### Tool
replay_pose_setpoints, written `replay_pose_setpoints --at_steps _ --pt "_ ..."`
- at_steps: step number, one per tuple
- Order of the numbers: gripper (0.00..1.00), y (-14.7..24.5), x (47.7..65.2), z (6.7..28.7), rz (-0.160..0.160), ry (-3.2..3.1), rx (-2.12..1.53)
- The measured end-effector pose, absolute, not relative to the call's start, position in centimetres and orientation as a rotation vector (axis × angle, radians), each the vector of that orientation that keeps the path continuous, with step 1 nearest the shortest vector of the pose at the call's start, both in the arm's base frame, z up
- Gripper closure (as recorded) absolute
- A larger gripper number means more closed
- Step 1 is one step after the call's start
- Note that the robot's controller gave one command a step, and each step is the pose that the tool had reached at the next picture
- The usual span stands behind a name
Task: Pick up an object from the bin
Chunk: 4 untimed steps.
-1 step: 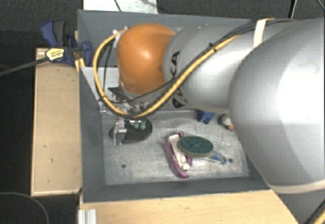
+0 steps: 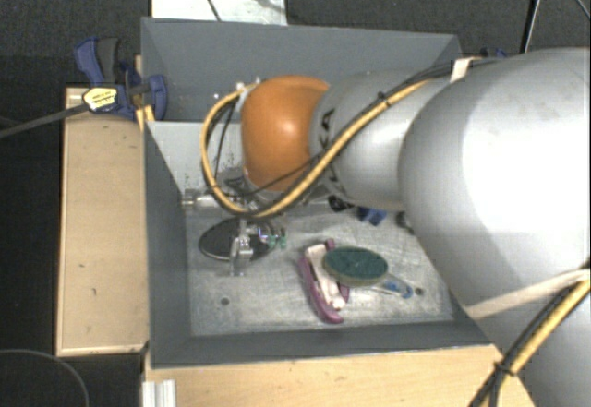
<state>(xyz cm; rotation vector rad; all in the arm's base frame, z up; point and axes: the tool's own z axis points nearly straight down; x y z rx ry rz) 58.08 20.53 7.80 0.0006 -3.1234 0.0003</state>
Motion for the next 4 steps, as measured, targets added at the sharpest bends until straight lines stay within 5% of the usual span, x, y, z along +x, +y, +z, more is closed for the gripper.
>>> replay_pose_setpoints --at_steps 1,2,3,4 --pt "1.0 20.5 58.1 7.8 0.001 -3.12 -0.005" --pt "0.0 20.4 58.1 7.6 0.001 -3.121 -0.007" --pt "1.0 20.5 58.1 7.8 0.0 -3.12 -0.01" --pt "1.0 18.4 57.8 25.8 -0.005 -3.15 -0.01"
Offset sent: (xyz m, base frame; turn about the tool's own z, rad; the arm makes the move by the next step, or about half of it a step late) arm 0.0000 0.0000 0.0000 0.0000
